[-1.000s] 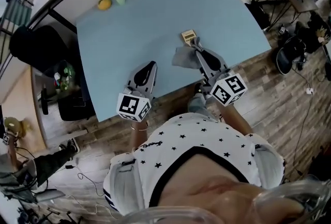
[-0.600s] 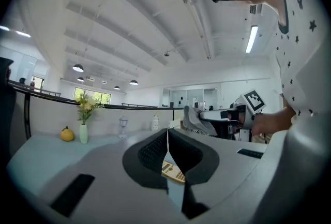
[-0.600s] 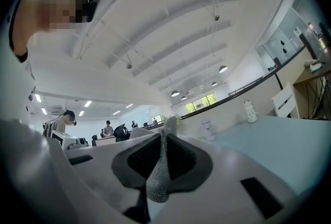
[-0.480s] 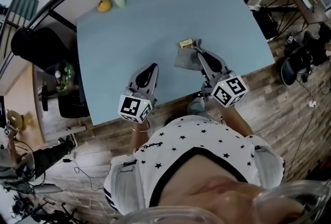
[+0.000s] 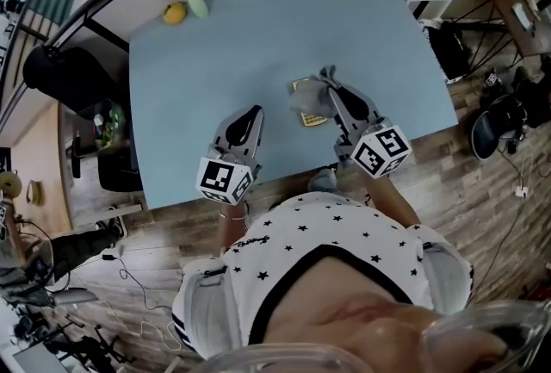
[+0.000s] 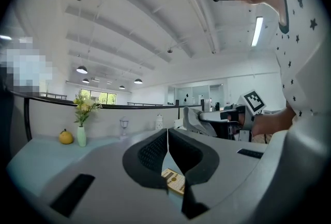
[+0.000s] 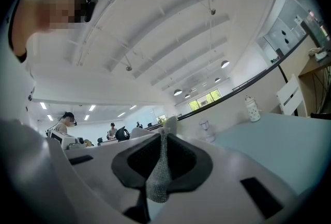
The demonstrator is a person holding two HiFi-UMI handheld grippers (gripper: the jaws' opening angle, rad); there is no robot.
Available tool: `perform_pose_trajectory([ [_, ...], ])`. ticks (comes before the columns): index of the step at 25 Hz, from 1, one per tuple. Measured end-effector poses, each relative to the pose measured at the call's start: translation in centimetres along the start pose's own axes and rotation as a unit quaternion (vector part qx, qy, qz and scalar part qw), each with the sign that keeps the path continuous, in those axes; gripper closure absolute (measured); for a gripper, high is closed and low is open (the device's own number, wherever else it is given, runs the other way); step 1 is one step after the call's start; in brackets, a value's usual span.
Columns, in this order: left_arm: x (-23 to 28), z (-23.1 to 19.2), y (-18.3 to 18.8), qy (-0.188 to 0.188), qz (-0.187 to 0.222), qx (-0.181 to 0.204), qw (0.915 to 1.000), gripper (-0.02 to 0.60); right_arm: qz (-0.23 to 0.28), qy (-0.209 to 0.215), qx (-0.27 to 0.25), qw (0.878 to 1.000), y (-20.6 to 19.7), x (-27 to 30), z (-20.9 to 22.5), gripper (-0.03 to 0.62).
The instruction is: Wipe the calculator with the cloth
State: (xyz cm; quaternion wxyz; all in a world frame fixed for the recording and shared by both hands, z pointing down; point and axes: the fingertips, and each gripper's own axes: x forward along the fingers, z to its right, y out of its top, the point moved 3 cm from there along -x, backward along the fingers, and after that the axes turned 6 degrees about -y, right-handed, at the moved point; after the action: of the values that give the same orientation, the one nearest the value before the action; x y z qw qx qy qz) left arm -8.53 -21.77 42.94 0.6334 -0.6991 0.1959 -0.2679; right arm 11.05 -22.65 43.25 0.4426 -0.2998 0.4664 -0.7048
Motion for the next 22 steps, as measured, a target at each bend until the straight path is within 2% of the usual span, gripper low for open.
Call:
perform_pose_trajectory([
  [11, 3.3, 0.2, 0.9, 0.042, -0.005, 0.007, 0.9991, 0.551, -0.02, 0.042, 0.009, 0.999, 0.6, 2.3, 3.5, 0.562],
  [22, 3.8, 0.3, 1.0, 0.087, -0.005, 0.006, 0.9962, 0.551, -0.078, 0.082, -0.004, 0.994, -2.2, 5.1, 5.1, 0.562],
])
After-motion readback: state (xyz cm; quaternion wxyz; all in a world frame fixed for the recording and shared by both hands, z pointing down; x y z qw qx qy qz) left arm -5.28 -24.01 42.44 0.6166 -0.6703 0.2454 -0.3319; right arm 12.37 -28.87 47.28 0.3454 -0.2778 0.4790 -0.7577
